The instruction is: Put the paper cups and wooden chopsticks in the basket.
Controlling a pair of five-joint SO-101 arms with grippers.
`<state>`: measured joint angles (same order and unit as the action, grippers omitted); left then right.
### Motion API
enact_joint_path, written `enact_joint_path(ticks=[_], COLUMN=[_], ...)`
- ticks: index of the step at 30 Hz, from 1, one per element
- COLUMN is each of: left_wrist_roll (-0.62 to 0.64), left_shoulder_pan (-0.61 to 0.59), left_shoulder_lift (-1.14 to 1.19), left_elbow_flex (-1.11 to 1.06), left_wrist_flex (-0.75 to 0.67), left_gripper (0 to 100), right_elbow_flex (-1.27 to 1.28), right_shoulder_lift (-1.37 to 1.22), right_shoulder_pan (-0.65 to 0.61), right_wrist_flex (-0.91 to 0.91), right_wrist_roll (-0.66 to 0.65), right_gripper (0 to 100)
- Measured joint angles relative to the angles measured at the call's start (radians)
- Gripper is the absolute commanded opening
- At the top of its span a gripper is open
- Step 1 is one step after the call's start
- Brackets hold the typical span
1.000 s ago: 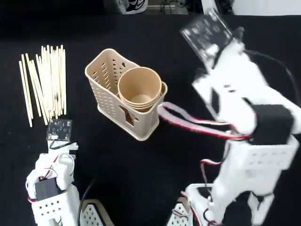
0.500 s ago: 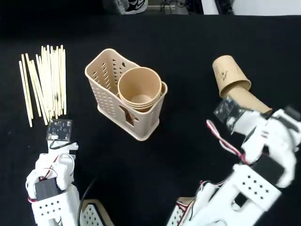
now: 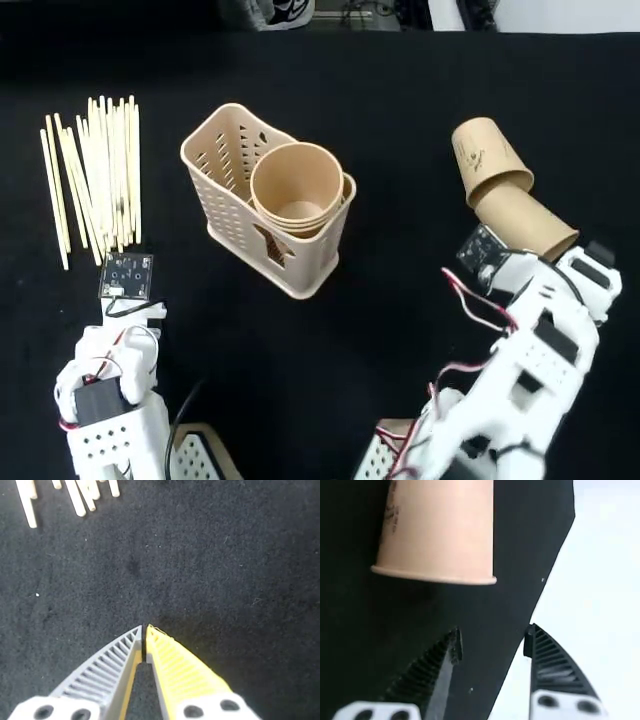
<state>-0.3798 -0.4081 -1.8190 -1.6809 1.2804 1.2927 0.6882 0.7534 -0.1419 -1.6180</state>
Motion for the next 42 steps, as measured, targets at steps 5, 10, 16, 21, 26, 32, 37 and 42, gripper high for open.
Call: enact_joint_path(ticks=[5, 10, 16, 21, 26, 32, 37, 42], left_wrist_roll=[0.0, 0.0, 0.0, 0.0, 0.0, 0.0, 0.0, 0.0], left_shoulder_pan=[0.0, 0.0, 0.0, 0.0, 0.0, 0.0, 0.0, 0.0], left_shoulder_lift=[0.0, 0.0, 0.0, 0.0, 0.0, 0.0, 0.0, 0.0], left_elbow_flex=[0.0, 0.0, 0.0, 0.0, 0.0, 0.0, 0.0, 0.0], left_wrist_flex=[0.0, 0.0, 0.0, 0.0, 0.0, 0.0, 0.0, 0.0], left_gripper=[3, 3, 3, 3, 3, 3, 3, 3], right_elbow_flex=[-0.055, -0.144, -0.172, -0.172, -0.132, -0.072, -0.083, -0.138], right_shoulder_lift=[-0.293, -0.5, -0.514, -0.479, -0.385, -0.172, 0.083, 0.354], right_shoulder_pan=[0.0, -0.037, -0.097, -0.1, -0.095, -0.043, -0.034, -0.063], right_wrist_flex=[0.204, 0.242, 0.245, 0.245, 0.245, 0.117, -0.245, -0.654], right_wrist_roll=[0.04, 0.092, 0.198, 0.253, 0.258, 0.258, 0.261, 0.264], right_gripper=[20.8, 14.2, 1.1, 1.1, 1.1, 1.1, 1.1, 1.5])
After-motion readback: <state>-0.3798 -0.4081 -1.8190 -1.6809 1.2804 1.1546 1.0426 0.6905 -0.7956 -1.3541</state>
